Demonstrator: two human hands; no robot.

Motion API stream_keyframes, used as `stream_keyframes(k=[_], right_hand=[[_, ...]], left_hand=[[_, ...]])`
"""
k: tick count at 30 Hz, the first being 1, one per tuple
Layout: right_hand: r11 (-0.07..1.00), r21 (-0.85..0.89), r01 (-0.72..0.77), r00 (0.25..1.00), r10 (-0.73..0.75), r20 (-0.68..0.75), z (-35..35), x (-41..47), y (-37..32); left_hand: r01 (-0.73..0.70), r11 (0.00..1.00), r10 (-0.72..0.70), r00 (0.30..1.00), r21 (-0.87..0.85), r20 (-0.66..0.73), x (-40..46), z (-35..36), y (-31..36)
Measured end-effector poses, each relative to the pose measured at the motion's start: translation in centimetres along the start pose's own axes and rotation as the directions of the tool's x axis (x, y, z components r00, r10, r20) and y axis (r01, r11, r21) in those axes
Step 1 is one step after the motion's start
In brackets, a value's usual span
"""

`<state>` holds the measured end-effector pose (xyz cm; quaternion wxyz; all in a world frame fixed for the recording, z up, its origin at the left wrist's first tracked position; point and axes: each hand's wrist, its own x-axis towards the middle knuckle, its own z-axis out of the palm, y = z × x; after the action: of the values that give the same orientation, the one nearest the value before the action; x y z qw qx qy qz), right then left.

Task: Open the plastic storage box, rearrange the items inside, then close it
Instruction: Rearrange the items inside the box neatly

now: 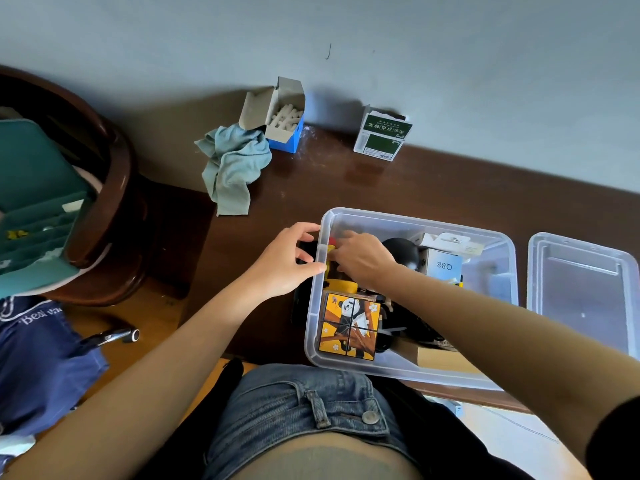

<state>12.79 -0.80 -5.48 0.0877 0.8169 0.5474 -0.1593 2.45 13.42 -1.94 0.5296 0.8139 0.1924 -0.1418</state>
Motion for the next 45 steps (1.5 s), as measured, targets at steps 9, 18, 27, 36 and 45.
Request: stream_keyframes(k=[9, 18, 27, 36, 45], right_hand=[[0.999, -0.008, 0.042, 0.995, -0.042, 0.092, -0.1, 0.3, -0.7], [0.94, 0.146, -0.307, 0.952, 0.3, 0.065, -0.6, -0.5, -1.1], [0.943, 0.145, -0.299, 0.929, 0.253, 0.271, -1.0, 0.9, -0.7], [0.91, 0.134, -0.392, 0.91, 0.361, 0.206, -1.2, 1.0, -0.9], [0.905, 0.126, -0.407, 0.911, 0.392, 0.127, 0.0, 0.6, -1.2]], left_hand=[[-0.002, 1.0, 0.002, 1.0, 0.01, 0.003, -0.1, -0.1, 0.1], [-0.012, 1.0, 0.012, 1.0, -0.002, 0.0, -0.2, -0.1, 0.1], [-0.006, 1.0, 0.006, 1.0, -0.003, 0.008, -0.3, 0.0, 0.0], [-0.008, 1.0, 0.009, 1.0, -0.011, 0.014, -0.2, -0.1, -0.2], [-0.017, 0.999, 0.017, 1.0, -0.033, 0.003, -0.4, 0.1, -0.1]])
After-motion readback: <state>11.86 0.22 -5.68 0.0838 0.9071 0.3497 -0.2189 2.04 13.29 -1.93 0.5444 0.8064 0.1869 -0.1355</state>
